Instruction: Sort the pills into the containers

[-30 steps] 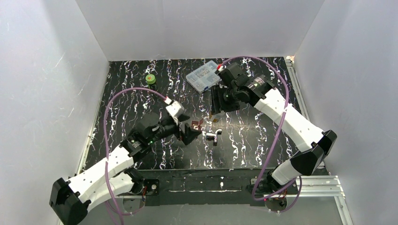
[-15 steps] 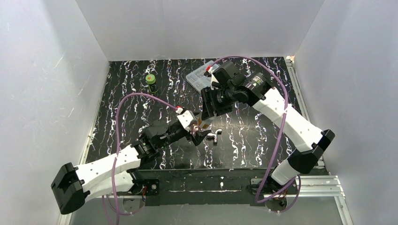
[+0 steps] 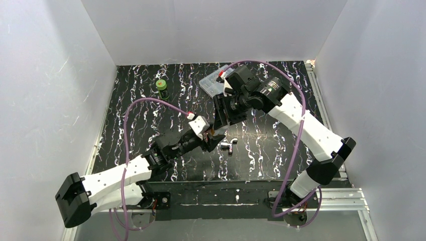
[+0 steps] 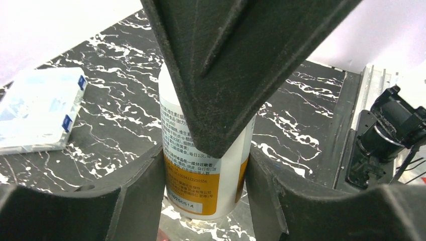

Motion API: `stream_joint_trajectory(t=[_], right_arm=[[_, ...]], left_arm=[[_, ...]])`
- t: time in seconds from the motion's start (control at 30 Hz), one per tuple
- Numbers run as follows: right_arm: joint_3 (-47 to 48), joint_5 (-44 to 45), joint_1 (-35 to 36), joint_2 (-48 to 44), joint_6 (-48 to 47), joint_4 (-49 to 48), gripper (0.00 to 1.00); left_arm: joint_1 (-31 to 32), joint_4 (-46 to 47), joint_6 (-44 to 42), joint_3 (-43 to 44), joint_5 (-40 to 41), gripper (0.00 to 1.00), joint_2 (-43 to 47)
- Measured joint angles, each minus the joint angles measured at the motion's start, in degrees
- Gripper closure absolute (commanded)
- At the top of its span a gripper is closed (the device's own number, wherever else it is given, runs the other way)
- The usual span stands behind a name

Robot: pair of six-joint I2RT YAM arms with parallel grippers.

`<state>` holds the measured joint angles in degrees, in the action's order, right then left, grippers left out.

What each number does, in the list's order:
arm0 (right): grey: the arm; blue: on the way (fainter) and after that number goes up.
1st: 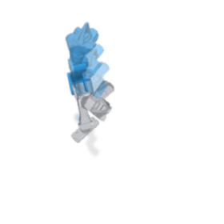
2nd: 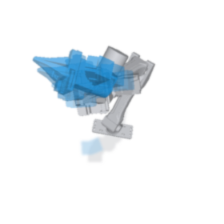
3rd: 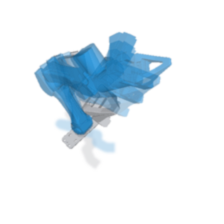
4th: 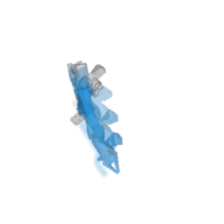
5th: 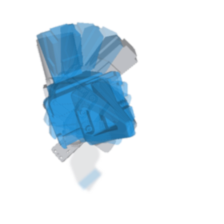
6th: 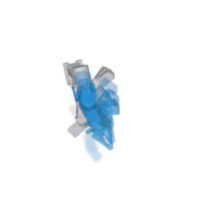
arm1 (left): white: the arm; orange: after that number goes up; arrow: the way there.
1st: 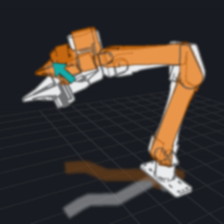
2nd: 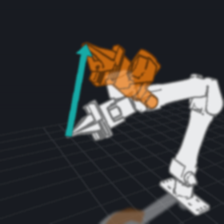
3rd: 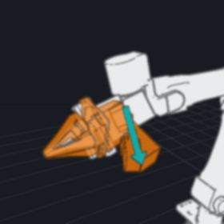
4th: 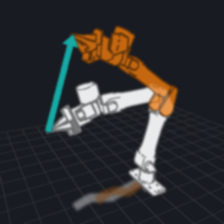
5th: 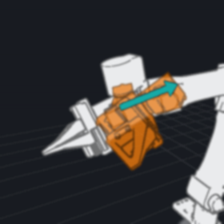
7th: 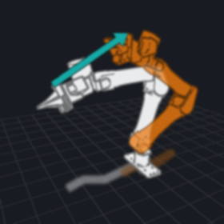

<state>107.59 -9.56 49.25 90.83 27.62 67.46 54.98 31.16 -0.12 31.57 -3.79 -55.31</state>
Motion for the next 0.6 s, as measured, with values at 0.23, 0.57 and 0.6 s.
stream_joint_trajectory(t=[0.23, 0.57, 0.6], right_arm=[[0.0, 0.9, 0.0, 0.5, 0.8, 0.1, 0.75], [-0.5, 0.4, 0.4, 0.4, 2.8, -3.0, 0.04], [-0.5, 0.4, 0.4, 0.4, 3.0, -3.7, 0.02]], left_arm=[[0.0, 0.0, 4.3, 0.2, 0.2, 0.89, -1.0], [0.0, -3.3, 5.7, 0.3, 0.8, 1.00, 1.0], [0.1, -3.9, 5.7, 0.3, 0.7, 1.00, 1.2]])
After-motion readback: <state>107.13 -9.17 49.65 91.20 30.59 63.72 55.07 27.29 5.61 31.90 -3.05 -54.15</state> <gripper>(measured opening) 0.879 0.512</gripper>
